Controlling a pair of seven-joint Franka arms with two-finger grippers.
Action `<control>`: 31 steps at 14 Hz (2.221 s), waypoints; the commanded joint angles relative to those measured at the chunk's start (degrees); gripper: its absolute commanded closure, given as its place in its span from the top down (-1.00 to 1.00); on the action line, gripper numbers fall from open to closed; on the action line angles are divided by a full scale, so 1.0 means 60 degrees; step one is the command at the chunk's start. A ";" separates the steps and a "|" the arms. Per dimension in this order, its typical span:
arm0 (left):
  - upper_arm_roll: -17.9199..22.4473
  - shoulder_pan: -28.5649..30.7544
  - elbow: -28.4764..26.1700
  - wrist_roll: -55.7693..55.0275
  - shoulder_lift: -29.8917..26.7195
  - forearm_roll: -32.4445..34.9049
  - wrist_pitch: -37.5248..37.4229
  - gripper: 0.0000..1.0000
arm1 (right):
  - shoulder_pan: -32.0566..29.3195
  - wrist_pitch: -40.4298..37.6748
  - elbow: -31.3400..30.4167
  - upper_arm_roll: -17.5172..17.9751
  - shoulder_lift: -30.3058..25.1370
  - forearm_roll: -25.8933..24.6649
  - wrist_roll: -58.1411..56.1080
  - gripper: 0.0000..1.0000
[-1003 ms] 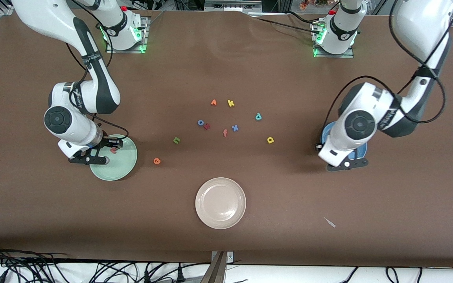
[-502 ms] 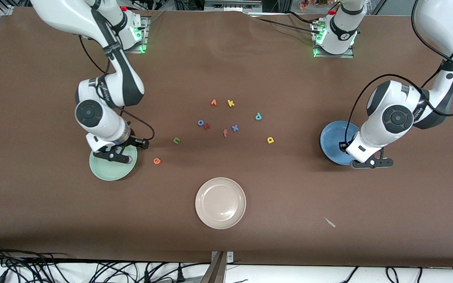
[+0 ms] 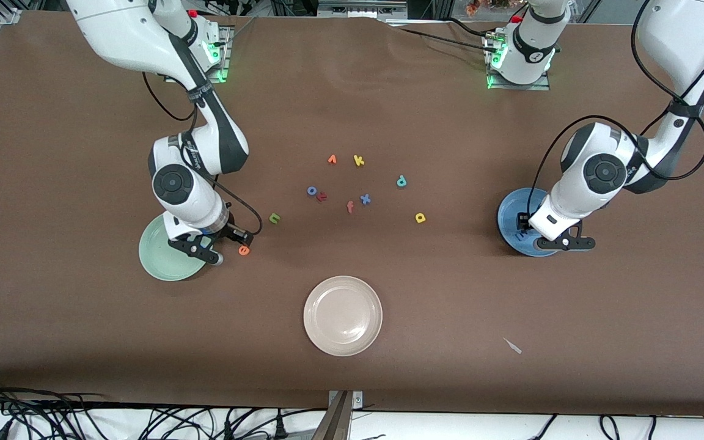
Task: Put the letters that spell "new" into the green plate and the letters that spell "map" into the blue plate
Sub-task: 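Drop the W on the green plate while the left gripper drops the E, then grasp the orange letter with the right gripper while the left gripper grasps the yellow letter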
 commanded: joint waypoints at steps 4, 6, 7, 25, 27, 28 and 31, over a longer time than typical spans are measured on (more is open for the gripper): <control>-0.0813 -0.0144 0.0105 -0.1112 -0.0295 0.0095 -0.0106 1.00 | 0.0054 0.0137 0.1073 -0.0046 0.0945 0.0106 0.0396 0.45; -0.0961 -0.0684 0.0223 -0.2065 -0.0251 0.0095 -0.0106 1.00 | 0.0054 0.0326 0.1162 -0.0046 0.1079 0.0106 0.0397 0.45; -0.0961 -0.1107 0.0282 -0.2665 -0.0237 0.0095 -0.0106 1.00 | 0.0054 0.0487 0.1162 -0.0046 0.1180 0.0106 0.0397 0.45; 0.0489 -0.5067 0.2582 -0.5865 0.2723 0.0256 -0.0266 0.80 | 0.0142 0.0724 0.1016 0.0013 0.1358 0.0106 0.0105 -0.74; 0.0489 -0.5081 0.2582 -0.5850 0.2694 0.0256 -0.0734 0.70 | 0.0099 0.0096 0.1103 -0.0031 0.1124 0.0106 -0.0289 -0.74; 0.0474 -0.5096 0.2568 -0.5865 0.2693 0.0256 -0.0809 0.64 | 0.0011 -0.0212 0.1133 -0.0046 0.0949 0.0106 -0.0523 -0.74; 0.0474 -0.5125 0.2524 -0.5908 0.2708 0.0256 -0.0824 0.45 | -0.0121 -0.1018 0.1133 -0.0308 0.0509 0.0106 -0.1547 -0.74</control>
